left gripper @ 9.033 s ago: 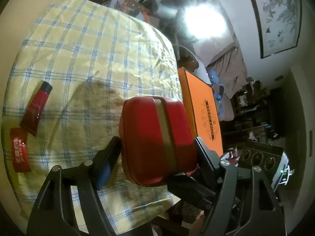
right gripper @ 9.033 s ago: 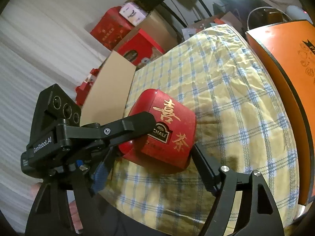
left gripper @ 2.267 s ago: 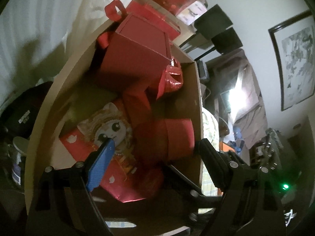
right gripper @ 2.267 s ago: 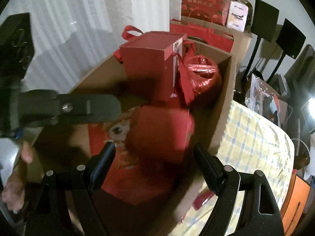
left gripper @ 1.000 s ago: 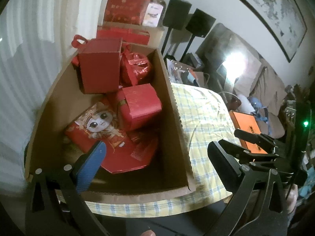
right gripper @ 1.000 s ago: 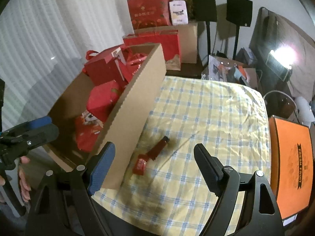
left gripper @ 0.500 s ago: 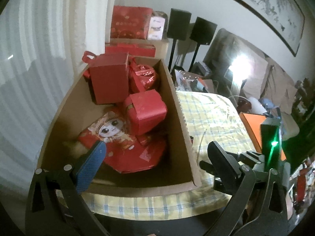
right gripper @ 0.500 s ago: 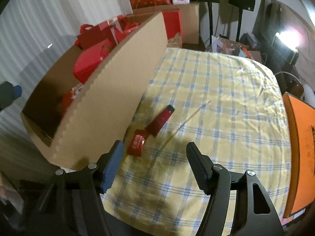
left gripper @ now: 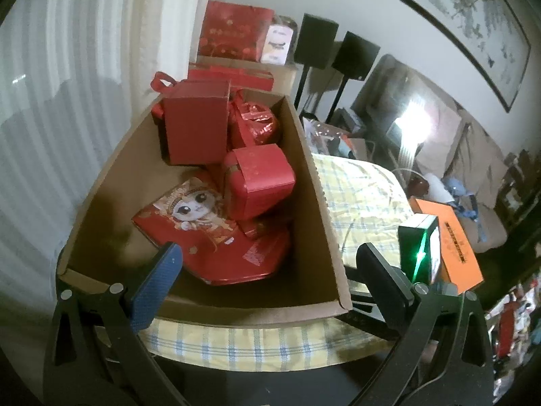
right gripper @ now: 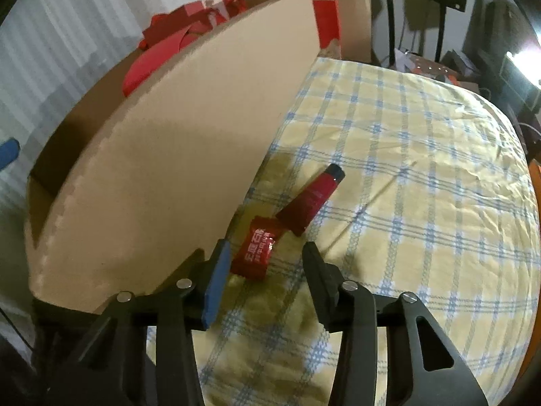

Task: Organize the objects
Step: 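Move the right gripper to the red candy packet and grasp it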

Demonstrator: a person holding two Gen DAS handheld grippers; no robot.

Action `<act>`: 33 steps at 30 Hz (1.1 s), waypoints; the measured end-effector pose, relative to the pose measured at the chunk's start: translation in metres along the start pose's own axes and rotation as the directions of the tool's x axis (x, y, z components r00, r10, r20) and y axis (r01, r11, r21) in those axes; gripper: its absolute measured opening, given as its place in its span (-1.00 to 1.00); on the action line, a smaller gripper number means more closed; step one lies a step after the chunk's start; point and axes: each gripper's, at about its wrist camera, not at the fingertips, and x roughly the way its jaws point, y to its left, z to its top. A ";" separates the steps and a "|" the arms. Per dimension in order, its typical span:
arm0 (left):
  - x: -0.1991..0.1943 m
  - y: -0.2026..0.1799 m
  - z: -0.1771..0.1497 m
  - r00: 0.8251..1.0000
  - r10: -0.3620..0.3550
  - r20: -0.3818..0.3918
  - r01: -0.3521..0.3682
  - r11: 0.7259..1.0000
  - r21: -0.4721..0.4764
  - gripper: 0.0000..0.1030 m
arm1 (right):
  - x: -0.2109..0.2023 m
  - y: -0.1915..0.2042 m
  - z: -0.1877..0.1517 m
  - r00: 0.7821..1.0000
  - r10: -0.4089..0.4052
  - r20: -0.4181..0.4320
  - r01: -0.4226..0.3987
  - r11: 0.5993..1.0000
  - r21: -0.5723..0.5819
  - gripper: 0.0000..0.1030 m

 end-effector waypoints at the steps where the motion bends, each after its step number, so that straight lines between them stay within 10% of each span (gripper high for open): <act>1: 0.000 0.000 0.000 1.000 -0.001 0.001 0.001 1.000 -0.001 0.99 | 0.002 0.000 0.000 1.000 -0.003 -0.005 0.003 1.000 -0.006 -0.12; 10: 0.006 -0.002 0.002 1.000 -0.007 -0.009 0.007 1.000 0.004 0.99 | 0.007 0.009 -0.001 0.999 -0.053 0.000 0.053 0.995 -0.081 -0.22; 13: 0.011 -0.005 0.002 1.000 -0.006 -0.023 0.006 1.000 0.007 0.99 | 0.009 0.011 -0.002 0.994 -0.108 0.008 0.109 0.988 -0.106 -0.58; 33: 0.033 -0.076 0.030 0.989 -0.077 -0.127 0.099 0.979 0.181 0.99 | -0.045 -0.047 -0.017 0.996 -0.078 0.039 0.075 0.995 0.072 -0.60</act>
